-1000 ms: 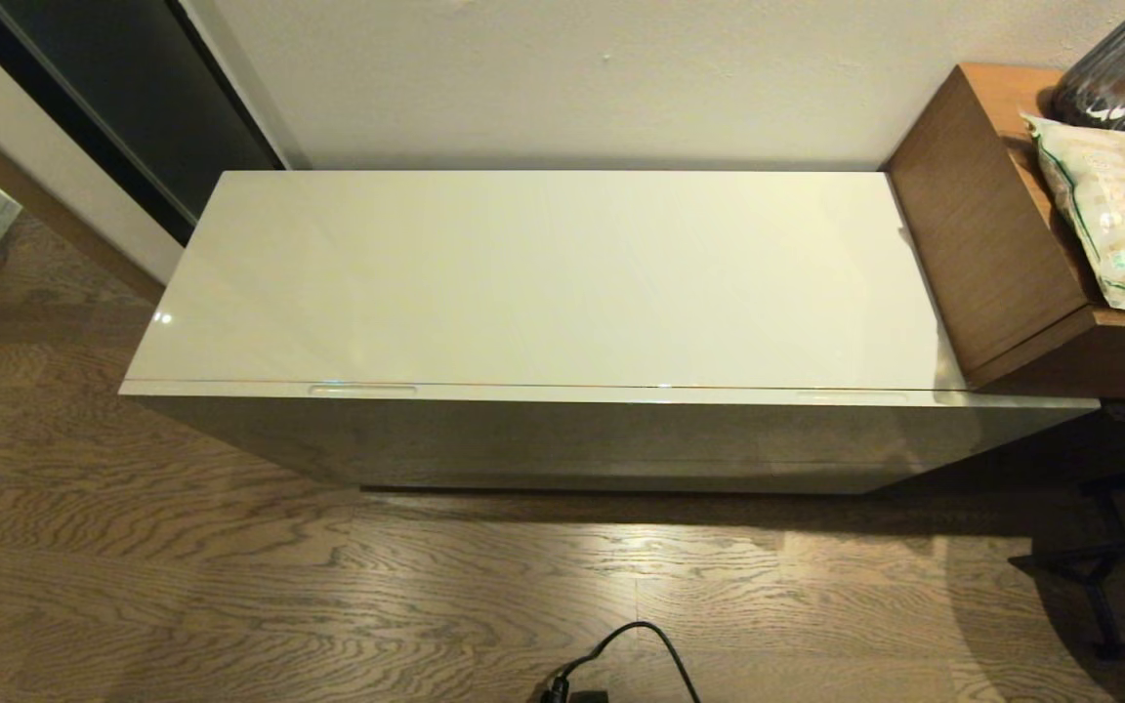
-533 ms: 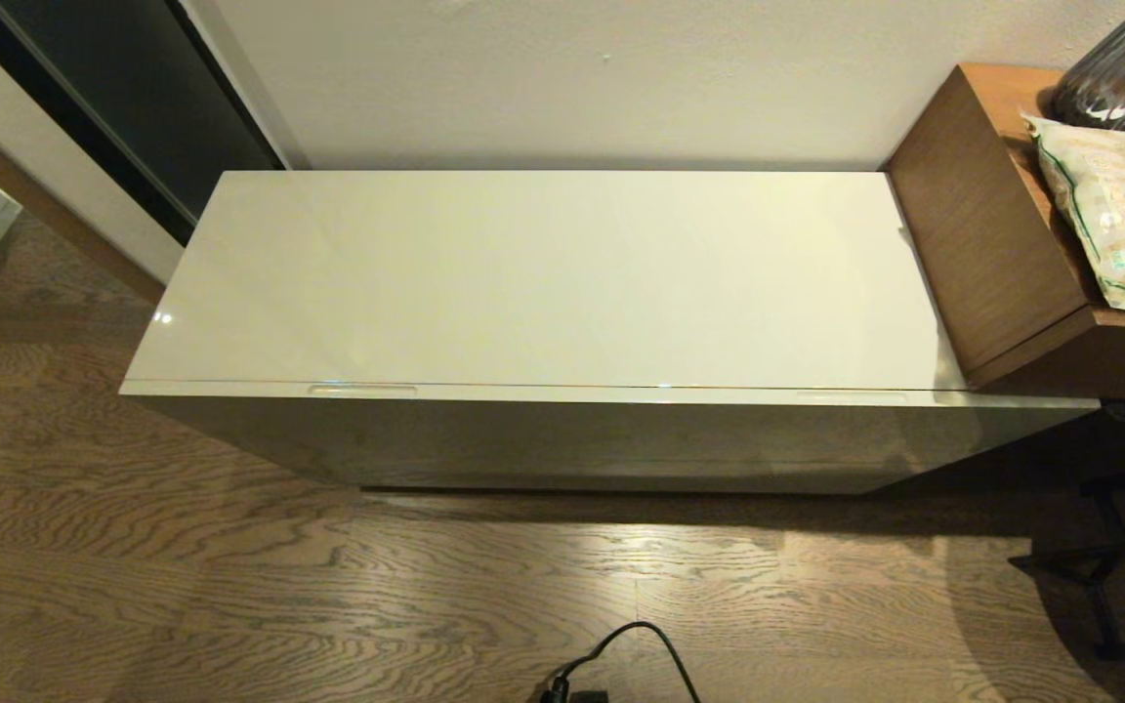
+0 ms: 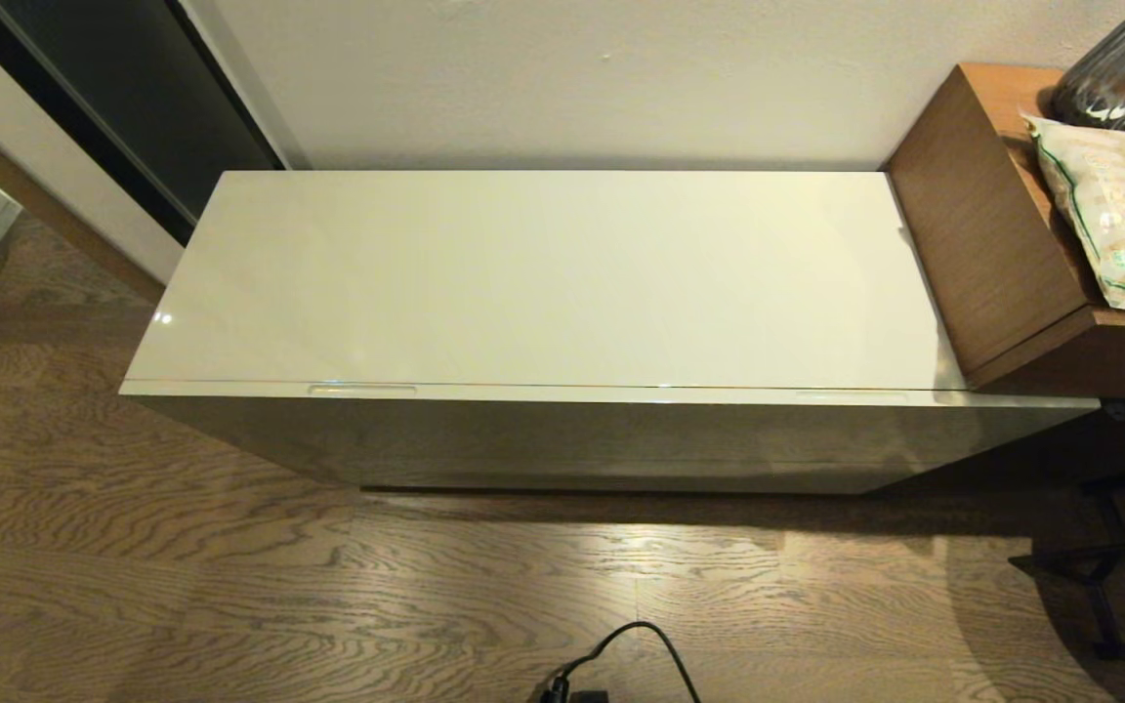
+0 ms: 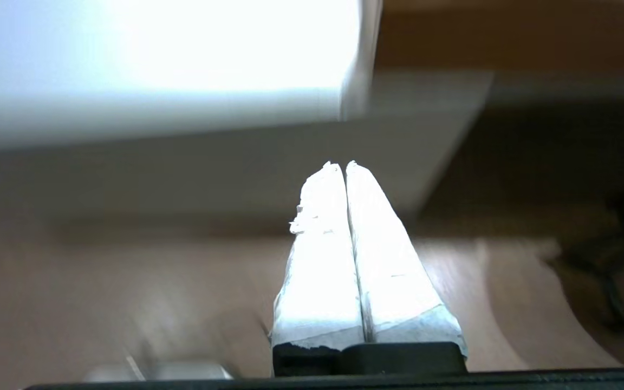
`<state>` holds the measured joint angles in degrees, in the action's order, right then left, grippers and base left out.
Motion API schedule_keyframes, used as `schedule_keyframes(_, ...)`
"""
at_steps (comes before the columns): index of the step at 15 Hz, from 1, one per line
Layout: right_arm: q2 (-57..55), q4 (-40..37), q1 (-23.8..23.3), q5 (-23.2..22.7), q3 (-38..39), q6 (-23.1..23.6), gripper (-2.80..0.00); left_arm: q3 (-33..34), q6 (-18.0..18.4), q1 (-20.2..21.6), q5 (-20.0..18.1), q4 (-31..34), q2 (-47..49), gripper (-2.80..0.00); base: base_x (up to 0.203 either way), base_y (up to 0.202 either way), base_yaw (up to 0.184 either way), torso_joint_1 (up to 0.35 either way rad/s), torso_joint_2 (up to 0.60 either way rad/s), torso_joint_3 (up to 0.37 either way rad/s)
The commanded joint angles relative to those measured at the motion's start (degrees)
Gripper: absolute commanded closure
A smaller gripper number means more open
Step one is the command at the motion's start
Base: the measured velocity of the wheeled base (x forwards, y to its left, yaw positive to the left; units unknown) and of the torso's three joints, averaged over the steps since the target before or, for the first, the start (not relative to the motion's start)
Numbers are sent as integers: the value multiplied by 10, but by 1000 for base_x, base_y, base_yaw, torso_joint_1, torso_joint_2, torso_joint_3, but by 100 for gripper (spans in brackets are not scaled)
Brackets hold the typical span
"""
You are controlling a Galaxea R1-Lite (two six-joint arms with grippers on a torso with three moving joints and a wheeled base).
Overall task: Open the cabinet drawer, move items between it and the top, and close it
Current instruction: Open the drawer
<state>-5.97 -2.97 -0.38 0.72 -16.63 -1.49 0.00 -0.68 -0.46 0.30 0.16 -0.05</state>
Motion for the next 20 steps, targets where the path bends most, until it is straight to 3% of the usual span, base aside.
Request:
schedule_keyframes(1, -150, -19, 0, 25, -200, -69, 0, 0, 0, 0, 0, 0, 0, 0, 0, 0, 0, 0, 0, 0)
schedule_keyframes(3, -200, -39, 1, 46, -289, -114, 0, 0, 0, 0, 0, 0, 0, 0, 0, 0, 0, 0, 0, 0)
schedule_keyframes(5, -219, -114, 2, 70, -296, -159, 0, 0, 0, 0, 0, 0, 0, 0, 0, 0, 0, 0, 0, 0)
schedule_keyframes(9, -226, -346, 3, 70, -342, -166, 0, 0, 0, 0, 0, 0, 0, 0, 0, 0, 0, 0, 0, 0)
schedule_keyframes(11, -284, -384, 3, 44, -364, -164, 0, 0, 0, 0, 0, 0, 0, 0, 0, 0, 0, 0, 0, 0)
schedule_keyframes(15, -466, -337, 4, -16, -370, -168, 0, 0, 0, 0, 0, 0, 0, 0, 0, 0, 0, 0, 0, 0)
schedule_keyframes(20, -633, -127, 44, -54, -321, -190, 0, 0, 0, 0, 0, 0, 0, 0, 0, 0, 0, 0, 0, 0)
